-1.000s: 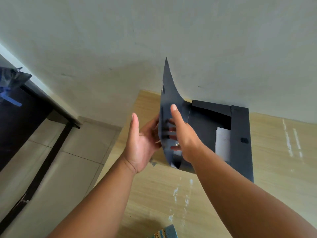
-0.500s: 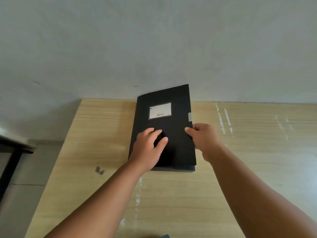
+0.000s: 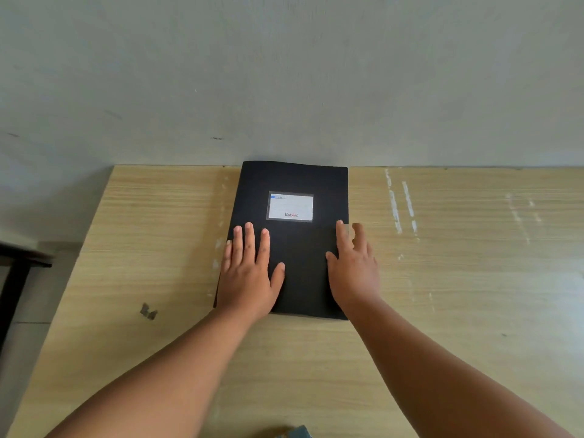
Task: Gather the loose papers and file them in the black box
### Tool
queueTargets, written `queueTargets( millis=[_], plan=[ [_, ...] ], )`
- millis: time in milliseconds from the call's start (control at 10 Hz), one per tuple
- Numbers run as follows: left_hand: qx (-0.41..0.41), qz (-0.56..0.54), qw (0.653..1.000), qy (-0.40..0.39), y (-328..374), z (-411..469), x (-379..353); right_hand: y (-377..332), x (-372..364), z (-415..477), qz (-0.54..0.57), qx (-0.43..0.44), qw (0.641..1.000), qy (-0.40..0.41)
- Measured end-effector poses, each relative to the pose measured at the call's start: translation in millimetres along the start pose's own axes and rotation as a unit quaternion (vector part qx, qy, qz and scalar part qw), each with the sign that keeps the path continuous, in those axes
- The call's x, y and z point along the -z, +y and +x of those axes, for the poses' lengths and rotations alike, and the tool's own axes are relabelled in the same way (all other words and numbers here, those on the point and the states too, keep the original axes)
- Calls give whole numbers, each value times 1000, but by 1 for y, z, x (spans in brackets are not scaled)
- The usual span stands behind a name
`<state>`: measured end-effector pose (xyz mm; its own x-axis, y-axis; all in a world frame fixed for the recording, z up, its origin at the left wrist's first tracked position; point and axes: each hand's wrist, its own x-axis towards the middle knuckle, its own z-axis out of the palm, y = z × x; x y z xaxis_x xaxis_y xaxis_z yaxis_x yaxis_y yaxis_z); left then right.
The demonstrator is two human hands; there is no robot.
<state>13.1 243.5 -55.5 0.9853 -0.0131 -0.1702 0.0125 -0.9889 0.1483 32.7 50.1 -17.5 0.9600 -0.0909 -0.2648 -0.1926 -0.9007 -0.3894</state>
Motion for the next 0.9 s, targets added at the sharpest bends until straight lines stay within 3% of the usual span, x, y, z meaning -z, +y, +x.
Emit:
queueTargets(
  millis=[100,300,600,800,900],
  plan=[
    [15,20,1000,-13,4,1,1,3,-6,14,-43,13,998,-55],
    [47,66,994,-70,12,2,15,11,-7,19,-61,24,997,-41],
    [34,20,991,-128,17,5,28,11,2,8,-57,-25,996,-60],
    [4,-43,986,-162,20,7,43,21,24,-11,76,-27,992,-95],
    [-17,-28,988,-153,26,0,55,28,40,-28,98,-21,993,-57]
  ],
)
